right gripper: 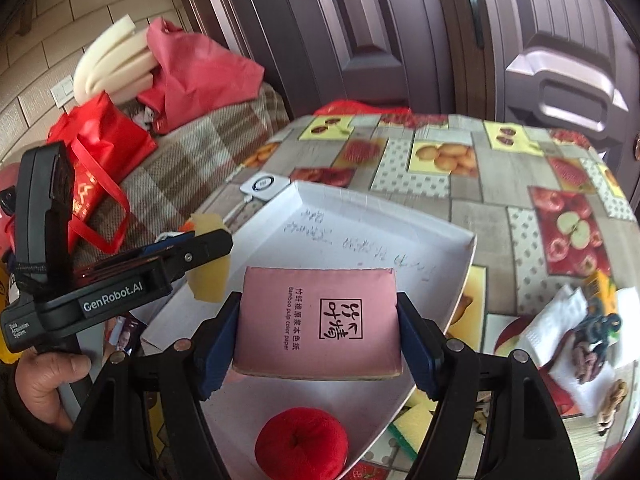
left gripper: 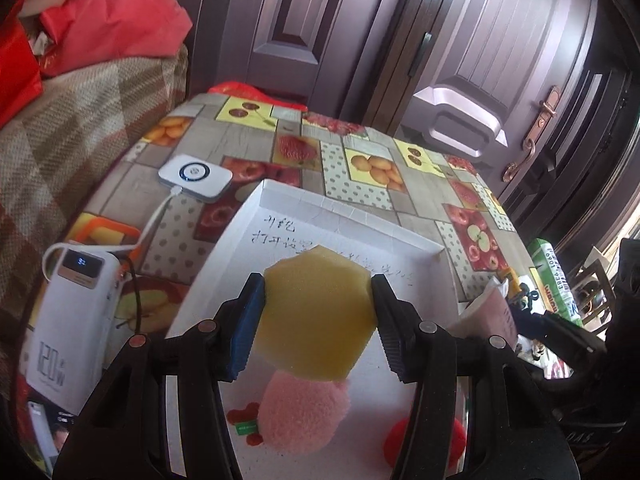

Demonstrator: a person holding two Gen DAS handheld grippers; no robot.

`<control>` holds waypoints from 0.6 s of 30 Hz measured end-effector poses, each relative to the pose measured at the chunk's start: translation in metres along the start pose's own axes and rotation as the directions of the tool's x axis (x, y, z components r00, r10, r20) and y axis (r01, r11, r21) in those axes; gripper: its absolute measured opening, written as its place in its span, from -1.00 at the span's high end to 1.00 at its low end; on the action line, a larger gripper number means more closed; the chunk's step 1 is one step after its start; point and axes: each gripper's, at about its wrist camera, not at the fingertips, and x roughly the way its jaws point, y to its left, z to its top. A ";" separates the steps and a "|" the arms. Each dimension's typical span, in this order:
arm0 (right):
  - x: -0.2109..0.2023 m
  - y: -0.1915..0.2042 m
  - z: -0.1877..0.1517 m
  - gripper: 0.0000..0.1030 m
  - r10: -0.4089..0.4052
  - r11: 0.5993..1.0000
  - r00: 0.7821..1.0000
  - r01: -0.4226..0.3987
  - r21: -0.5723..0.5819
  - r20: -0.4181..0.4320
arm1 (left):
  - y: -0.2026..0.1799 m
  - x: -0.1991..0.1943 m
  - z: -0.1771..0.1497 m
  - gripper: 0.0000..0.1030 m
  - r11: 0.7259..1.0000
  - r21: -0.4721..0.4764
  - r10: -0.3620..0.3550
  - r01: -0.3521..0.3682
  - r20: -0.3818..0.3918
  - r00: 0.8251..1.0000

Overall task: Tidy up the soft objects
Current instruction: 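Carry the box and sponge over the white tray and open both tools, then grasp the yellow-green scrub sponge with the right tool while the left tool grasps the patterned scrunchie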

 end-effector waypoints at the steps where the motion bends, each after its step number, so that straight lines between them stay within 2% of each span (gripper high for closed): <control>1: 0.004 0.000 -0.001 -0.44 0.001 1.000 1.000 -0.001 -0.001 -0.007 | 0.002 0.003 -0.001 -0.03 1.000 -0.006 0.001 -0.001 -0.006 1.000; 3: 0.011 0.002 -0.002 -0.46 0.007 1.000 1.000 -0.007 -0.011 -0.017 | 0.007 0.009 -0.001 -0.16 0.999 -0.025 0.021 -0.021 -0.014 1.000; 5: 0.017 0.005 -0.003 -0.71 0.007 0.999 1.000 -0.007 -0.035 -0.018 | 0.011 0.010 -0.001 -0.62 0.996 -0.040 0.076 -0.076 0.009 0.997; 6: 0.018 0.006 -0.004 -0.77 0.005 0.999 1.000 -0.006 -0.044 -0.012 | 0.014 0.009 -0.001 -0.94 0.995 -0.050 0.093 -0.092 0.027 0.995; 7: 0.019 0.006 -0.004 -1.00 0.002 0.999 1.000 -0.003 -0.050 -0.009 | 0.017 0.009 -0.001 -0.99 0.994 -0.057 0.093 -0.092 0.031 0.995; 13: 0.015 0.006 -0.006 -1.00 -0.020 0.998 1.000 0.021 -0.066 0.013 | 0.021 0.005 -0.002 -0.99 0.993 -0.072 0.096 -0.094 0.030 0.995; 18: -0.019 -0.028 0.002 -1.00 -0.097 0.995 0.991 0.097 0.015 0.097 | 0.017 -0.008 -0.001 -0.99 0.995 -0.064 0.084 -0.081 0.052 0.995</control>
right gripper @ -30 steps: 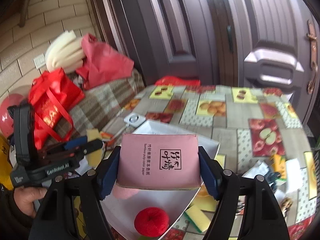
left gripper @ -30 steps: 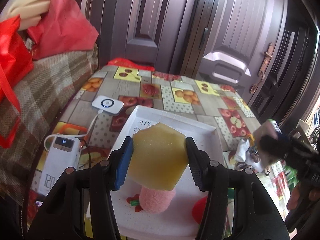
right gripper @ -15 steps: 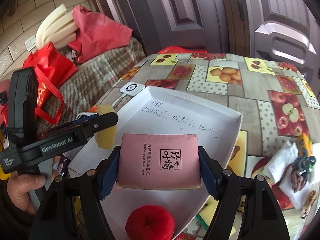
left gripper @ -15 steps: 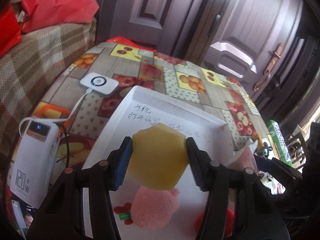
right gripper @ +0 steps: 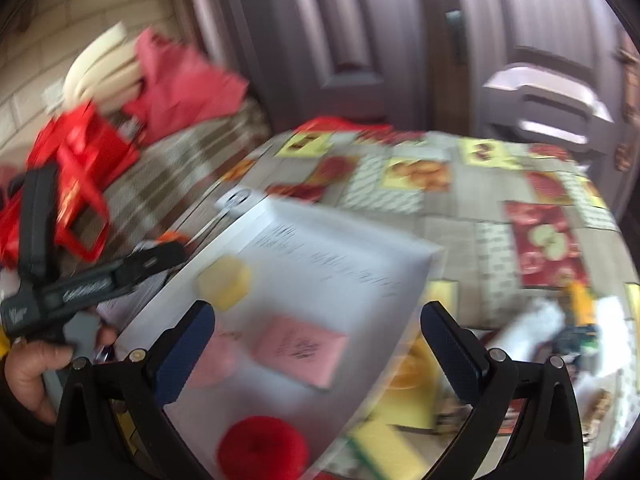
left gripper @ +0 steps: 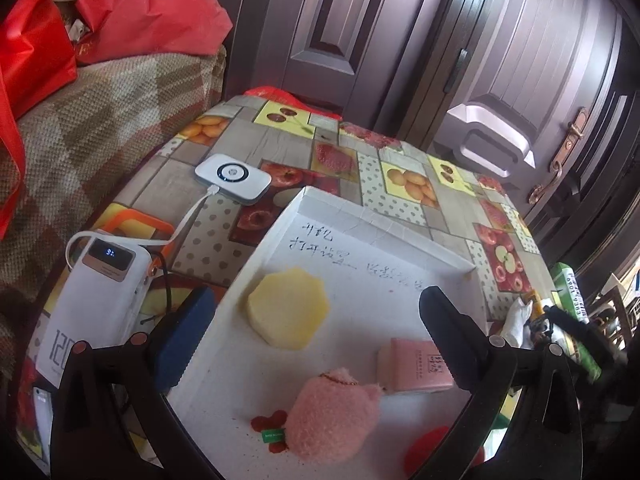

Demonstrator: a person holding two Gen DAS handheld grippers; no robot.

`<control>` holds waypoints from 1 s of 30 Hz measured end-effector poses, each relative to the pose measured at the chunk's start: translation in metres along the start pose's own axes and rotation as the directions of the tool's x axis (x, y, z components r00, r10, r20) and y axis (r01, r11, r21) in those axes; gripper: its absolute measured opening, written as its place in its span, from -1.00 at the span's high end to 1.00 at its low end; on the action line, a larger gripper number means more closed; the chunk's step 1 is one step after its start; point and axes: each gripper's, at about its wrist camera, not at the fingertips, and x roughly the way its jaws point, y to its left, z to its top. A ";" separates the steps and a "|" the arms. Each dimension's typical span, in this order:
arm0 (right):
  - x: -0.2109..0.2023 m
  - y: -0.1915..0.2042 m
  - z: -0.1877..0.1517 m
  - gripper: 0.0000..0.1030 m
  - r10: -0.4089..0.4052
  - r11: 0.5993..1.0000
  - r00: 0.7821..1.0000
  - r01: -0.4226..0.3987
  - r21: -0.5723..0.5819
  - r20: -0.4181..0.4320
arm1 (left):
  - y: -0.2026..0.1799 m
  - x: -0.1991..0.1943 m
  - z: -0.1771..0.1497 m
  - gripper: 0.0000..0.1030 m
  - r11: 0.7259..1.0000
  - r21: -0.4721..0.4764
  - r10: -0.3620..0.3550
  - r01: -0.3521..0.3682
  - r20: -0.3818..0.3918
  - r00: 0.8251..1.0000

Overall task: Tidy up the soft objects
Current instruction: 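Grasp the yellow-green scrub sponge with the right tool while the left tool grasps the patterned scrunchie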

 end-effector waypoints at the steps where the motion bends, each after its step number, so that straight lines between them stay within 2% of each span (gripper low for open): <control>1: -0.008 -0.013 0.001 -1.00 -0.032 0.999 0.999 0.031 0.025 0.020 | -0.001 -0.003 0.000 -0.99 1.000 0.001 -0.002 0.002 0.004 1.000; 4: -0.029 -0.054 0.000 -1.00 -0.150 0.984 0.987 0.144 0.101 0.055 | -0.006 -0.008 -0.001 -0.99 1.000 0.004 -0.014 0.014 0.010 1.000; 5: -0.036 -0.070 -0.004 -1.00 -0.221 0.970 0.974 0.214 0.114 0.053 | -0.008 -0.010 -0.001 -0.99 1.000 0.007 -0.017 0.017 0.008 1.000; 7: -0.039 -0.082 -0.009 -1.00 -0.296 0.951 0.955 0.292 0.104 0.030 | -0.013 -0.012 -0.003 -0.99 0.999 0.019 -0.027 0.027 0.004 1.000; 8: -0.039 -0.087 -0.013 -1.00 -0.305 0.949 0.952 0.303 0.090 0.012 | -0.016 -0.012 -0.003 -0.99 0.999 0.024 -0.031 0.031 0.003 1.000; 10: -0.039 -0.085 -0.020 -1.00 -0.251 0.966 0.968 0.251 0.059 -0.014 | -0.021 -0.015 -0.006 -0.99 0.998 0.039 -0.039 0.039 -0.003 0.999; 13: -0.040 -0.060 -0.033 -1.00 -0.150 0.986 0.988 0.146 -0.086 -0.039 | -0.025 -0.020 -0.009 -0.99 0.998 0.051 -0.040 0.040 -0.008 0.999; 14: -0.038 -0.047 -0.040 -0.99 -0.116 0.979 0.991 0.103 -0.178 -0.062 | -0.025 -0.022 -0.010 -0.99 0.998 0.052 -0.038 0.039 -0.008 0.999; 16: -0.033 -0.030 -0.051 -0.96 -0.097 0.956 0.990 0.064 -0.287 -0.100 | -0.025 -0.026 -0.011 -0.99 0.998 0.048 -0.030 0.031 -0.007 1.000; 18: -0.020 -0.013 -0.063 -0.78 -0.092 0.914 0.984 0.024 -0.406 -0.150 | -0.024 -0.030 -0.013 -0.99 0.999 0.042 -0.022 0.022 -0.005 1.000; 20: -0.008 -0.003 -0.067 -0.45 -0.085 0.884 0.982 -0.002 -0.468 -0.166 | -0.025 -0.033 -0.016 -0.99 0.999 0.042 -0.013 0.013 -0.009 1.000; 22: 0.008 0.003 -0.071 -0.42 -0.096 0.855 0.980 -0.010 -0.518 -0.176 | -0.028 -0.036 -0.018 -0.99 0.999 0.050 -0.004 0.005 -0.015 1.000; 24: 0.019 0.004 -0.075 -0.37 -0.109 0.840 0.977 -0.009 -0.542 -0.185 | -0.033 -0.040 -0.021 -0.99 0.998 0.066 -0.006 0.007 -0.021 1.000; 25: 0.026 0.004 -0.076 -0.23 -0.114 0.835 0.974 -0.013 -0.550 -0.196 | -0.039 -0.041 -0.023 -0.99 0.996 0.083 -0.009 0.012 -0.028 1.000; 26: 0.031 0.003 -0.078 0.02 -0.105 0.834 0.971 -0.031 -0.551 -0.214 | -0.044 -0.042 -0.024 -0.99 0.995 0.097 -0.014 0.017 -0.034 0.999; 27: 0.032 0.002 -0.081 0.15 -0.101 0.835 0.969 -0.041 -0.548 -0.226 | -0.049 -0.042 -0.025 -0.99 0.993 0.112 -0.019 0.024 -0.041 0.999; 28: 0.033 0.002 -0.085 0.44 -0.096 0.835 0.965 -0.055 -0.547 -0.244 | -0.057 -0.041 -0.026 -0.99 0.990 0.134 -0.029 0.036 -0.051 0.998; 30: 0.028 0.001 -0.093 0.48 -0.088 0.837 0.962 -0.070 -0.543 -0.259 | -0.076 -0.036 -0.029 -0.99 0.982 0.180 -0.049 0.063 -0.081 0.995</control>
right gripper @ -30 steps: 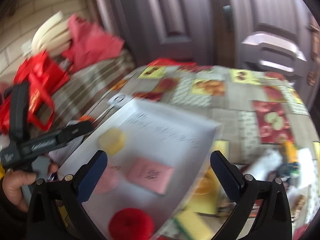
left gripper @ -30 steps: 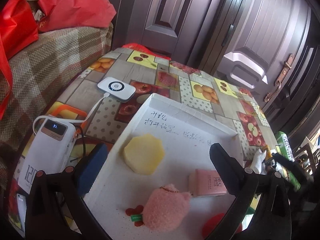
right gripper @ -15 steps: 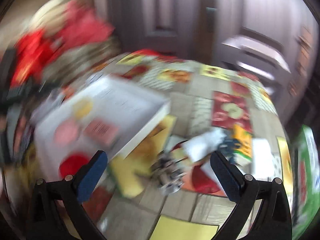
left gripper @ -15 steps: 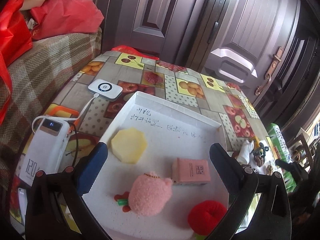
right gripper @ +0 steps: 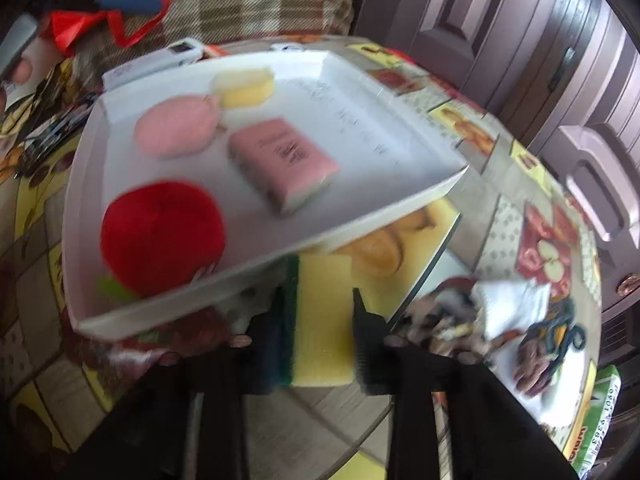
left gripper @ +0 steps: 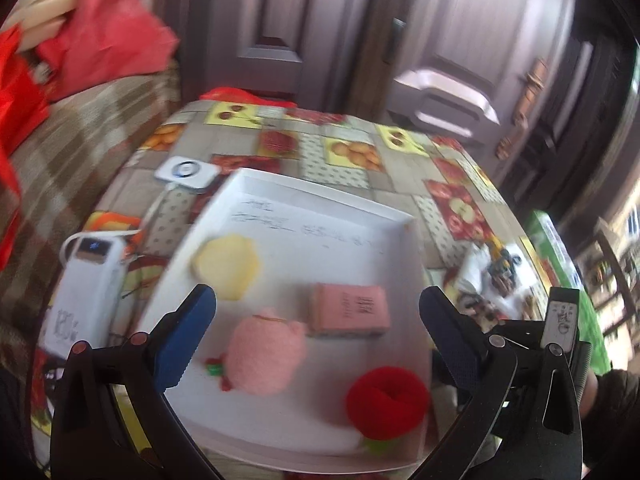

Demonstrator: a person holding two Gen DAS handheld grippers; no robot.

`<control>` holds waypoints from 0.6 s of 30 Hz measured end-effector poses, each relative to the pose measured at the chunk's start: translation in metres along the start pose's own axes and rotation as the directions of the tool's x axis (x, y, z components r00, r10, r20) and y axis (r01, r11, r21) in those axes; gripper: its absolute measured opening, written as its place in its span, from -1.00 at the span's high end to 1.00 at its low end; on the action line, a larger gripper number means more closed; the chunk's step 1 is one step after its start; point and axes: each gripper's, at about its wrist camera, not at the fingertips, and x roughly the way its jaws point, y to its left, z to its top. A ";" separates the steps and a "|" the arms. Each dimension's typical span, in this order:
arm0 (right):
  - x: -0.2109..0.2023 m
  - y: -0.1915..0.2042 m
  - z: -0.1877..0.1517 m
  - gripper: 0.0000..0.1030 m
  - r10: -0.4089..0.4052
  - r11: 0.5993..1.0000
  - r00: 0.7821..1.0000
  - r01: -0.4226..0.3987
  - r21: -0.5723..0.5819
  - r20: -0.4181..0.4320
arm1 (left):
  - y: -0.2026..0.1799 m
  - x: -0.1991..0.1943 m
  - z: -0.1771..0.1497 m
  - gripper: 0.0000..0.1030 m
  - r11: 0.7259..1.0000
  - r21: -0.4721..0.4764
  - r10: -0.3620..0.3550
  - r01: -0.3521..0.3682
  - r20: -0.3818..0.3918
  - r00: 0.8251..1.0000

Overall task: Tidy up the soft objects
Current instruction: 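Grasp the yellow-green scrub sponge with the right tool while the left tool grasps the patterned scrunchie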

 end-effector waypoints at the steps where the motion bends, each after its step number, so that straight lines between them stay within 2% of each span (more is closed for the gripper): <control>1: -0.004 0.001 -0.004 0.48 0.008 1.000 1.000 -0.008 0.011 0.005 | -0.009 0.004 0.001 -0.99 1.000 0.016 -0.015 0.015 -0.014 1.000; 4: -0.019 -0.003 -0.026 0.48 0.009 0.998 1.000 -0.010 0.070 0.012 | -0.046 0.024 0.001 -0.99 0.991 0.068 -0.110 0.115 -0.076 0.991; 8: -0.048 -0.023 -0.067 0.48 -0.022 0.969 1.000 0.018 0.247 0.015 | -0.107 0.058 -0.008 -0.99 0.958 0.175 -0.191 0.225 -0.192 0.963; 10: -0.065 -0.036 -0.084 0.48 -0.044 0.941 0.999 0.033 0.337 0.025 | -0.137 0.077 -0.013 -0.99 0.938 0.244 -0.187 0.245 -0.238 0.953; 13: -0.089 -0.051 -0.103 0.48 -0.081 0.900 0.996 0.055 0.432 0.043 | -0.168 0.107 -0.020 -0.99 0.921 0.323 -0.127 0.218 -0.281 0.951; 15: -0.110 -0.059 -0.115 0.48 -0.116 0.874 0.991 0.072 0.480 0.063 | -0.180 0.124 -0.022 -0.99 0.918 0.342 -0.098 0.203 -0.300 0.949; 18: -0.130 -0.063 -0.128 0.48 -0.147 0.852 0.986 0.085 0.517 0.079 | -0.191 0.145 -0.026 -0.99 0.913 0.350 -0.081 0.209 -0.345 0.935</control>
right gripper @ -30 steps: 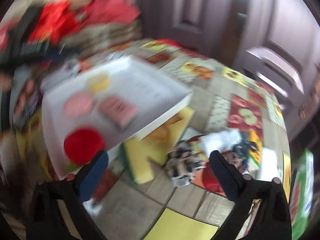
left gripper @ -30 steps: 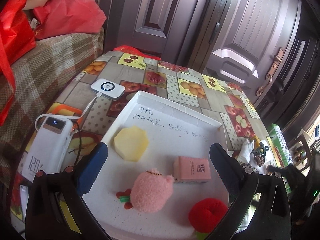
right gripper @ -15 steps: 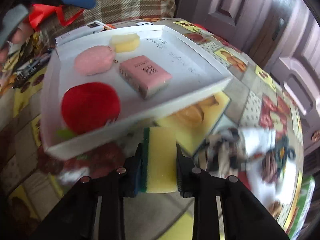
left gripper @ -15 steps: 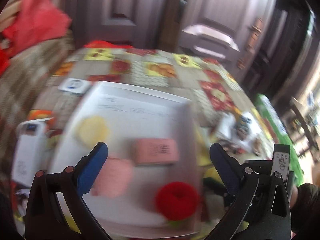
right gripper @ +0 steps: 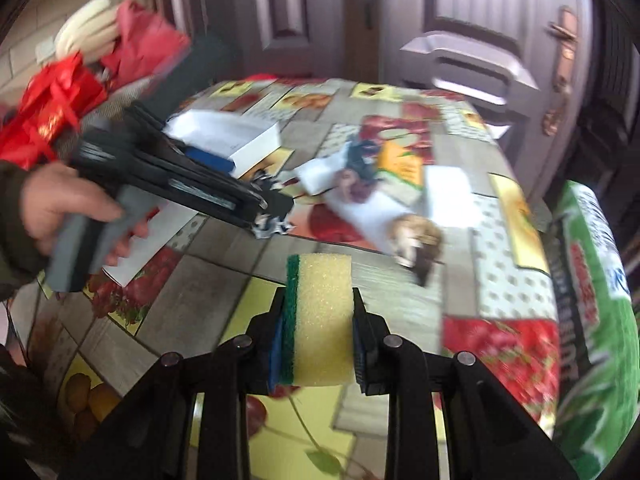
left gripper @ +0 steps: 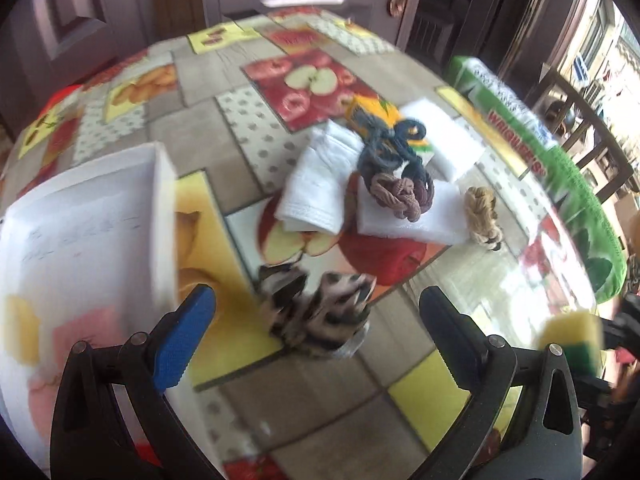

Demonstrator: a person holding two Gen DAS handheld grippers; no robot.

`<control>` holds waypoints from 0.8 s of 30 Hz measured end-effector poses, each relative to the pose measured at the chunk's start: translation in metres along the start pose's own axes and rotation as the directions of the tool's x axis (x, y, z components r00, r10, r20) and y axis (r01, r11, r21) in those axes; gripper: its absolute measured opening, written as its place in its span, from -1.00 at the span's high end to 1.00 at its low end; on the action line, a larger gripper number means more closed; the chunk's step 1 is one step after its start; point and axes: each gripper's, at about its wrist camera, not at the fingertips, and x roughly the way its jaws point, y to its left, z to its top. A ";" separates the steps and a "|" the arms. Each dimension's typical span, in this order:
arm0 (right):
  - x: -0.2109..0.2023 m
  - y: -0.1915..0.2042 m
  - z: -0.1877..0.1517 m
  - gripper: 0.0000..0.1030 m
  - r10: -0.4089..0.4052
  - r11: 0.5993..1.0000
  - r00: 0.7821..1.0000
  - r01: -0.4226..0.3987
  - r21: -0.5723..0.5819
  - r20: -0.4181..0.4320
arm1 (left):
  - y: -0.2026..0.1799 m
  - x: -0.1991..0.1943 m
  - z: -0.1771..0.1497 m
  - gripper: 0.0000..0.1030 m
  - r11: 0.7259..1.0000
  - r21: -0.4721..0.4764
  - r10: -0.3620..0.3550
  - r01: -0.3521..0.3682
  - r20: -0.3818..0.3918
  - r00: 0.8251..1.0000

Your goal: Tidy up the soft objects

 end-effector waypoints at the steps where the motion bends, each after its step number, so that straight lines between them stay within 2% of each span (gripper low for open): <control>1: -0.007 -0.004 -0.003 0.48 -0.004 1.000 1.000 0.003 0.019 0.008 | -0.002 0.008 0.001 -0.99 1.000 0.004 0.009 -0.009 -0.021 1.000; 2: -0.013 -0.008 -0.006 0.48 -0.007 0.999 1.000 0.006 0.038 0.016 | -0.004 0.013 0.001 -0.97 1.000 0.003 0.011 -0.011 -0.033 0.999; 3: -0.016 -0.012 -0.008 0.47 -0.008 0.999 1.000 0.007 0.050 0.020 | -0.005 0.017 0.000 -0.70 1.000 0.002 0.005 -0.005 -0.039 0.999; 4: -0.021 -0.017 -0.010 0.47 -0.009 0.998 1.000 0.007 0.067 0.025 | -0.007 0.019 -0.003 -0.09 1.000 0.001 0.004 -0.004 -0.052 0.999; 5: -0.025 -0.021 -0.012 0.47 -0.011 0.996 0.999 0.008 0.083 0.032 | -0.009 0.022 -0.006 0.17 1.000 0.000 0.004 -0.004 -0.066 0.998; 9: -0.037 -0.030 -0.015 0.48 -0.014 0.993 0.998 0.007 0.116 0.057 | -0.016 0.012 -0.018 0.32 0.999 0.017 -0.034 0.035 -0.036 0.999; 15: -0.060 -0.050 0.003 0.48 -0.010 0.982 0.989 -0.019 0.187 0.150 | -0.022 -0.039 -0.028 0.33 0.995 -0.034 -0.088 0.092 0.088 0.992; 19: -0.080 -0.055 0.024 0.48 -0.015 0.974 0.972 -0.039 0.223 0.235 | -0.021 -0.091 -0.031 0.33 0.992 -0.051 -0.106 0.118 0.197 0.975; 24: -0.109 -0.055 0.051 0.48 -0.031 0.963 0.938 -0.063 0.260 0.344 | -0.010 -0.146 -0.034 0.32 0.991 -0.085 -0.072 0.102 0.303 0.950</control>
